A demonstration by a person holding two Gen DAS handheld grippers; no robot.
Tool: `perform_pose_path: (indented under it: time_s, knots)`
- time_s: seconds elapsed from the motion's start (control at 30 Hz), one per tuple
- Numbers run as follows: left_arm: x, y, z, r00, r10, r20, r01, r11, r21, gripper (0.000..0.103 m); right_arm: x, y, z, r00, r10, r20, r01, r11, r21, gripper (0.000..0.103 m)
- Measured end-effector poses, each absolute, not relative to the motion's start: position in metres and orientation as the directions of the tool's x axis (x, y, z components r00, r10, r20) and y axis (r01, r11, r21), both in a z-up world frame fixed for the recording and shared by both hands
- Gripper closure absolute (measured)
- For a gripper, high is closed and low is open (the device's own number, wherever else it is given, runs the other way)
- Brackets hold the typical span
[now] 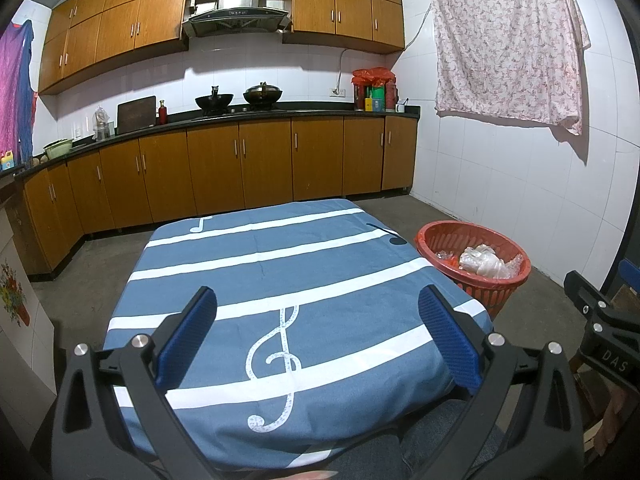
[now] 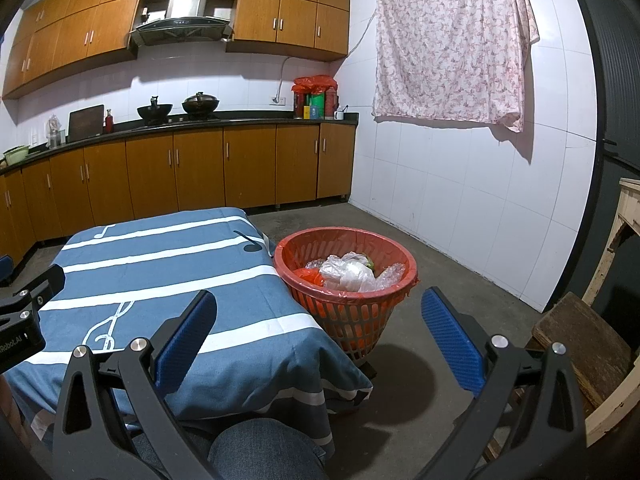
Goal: Collect trash
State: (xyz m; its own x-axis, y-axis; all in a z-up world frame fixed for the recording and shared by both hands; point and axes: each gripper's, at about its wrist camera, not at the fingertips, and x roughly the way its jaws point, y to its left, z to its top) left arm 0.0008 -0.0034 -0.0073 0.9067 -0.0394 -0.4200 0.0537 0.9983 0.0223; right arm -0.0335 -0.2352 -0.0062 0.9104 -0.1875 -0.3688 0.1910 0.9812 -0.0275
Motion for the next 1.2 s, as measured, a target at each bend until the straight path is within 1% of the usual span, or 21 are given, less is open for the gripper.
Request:
perform_pose_path:
  time_s: [1.2]
  knots:
    - [0.0,-0.0069,-0.0079,0.905,-0.038,-0.423,0.052,0.998,0.02,0.004,-0.0329,-0.2368,-0.0076,0.909,-0.188,-0.373,0.193,0.981,-0.025,0.002]
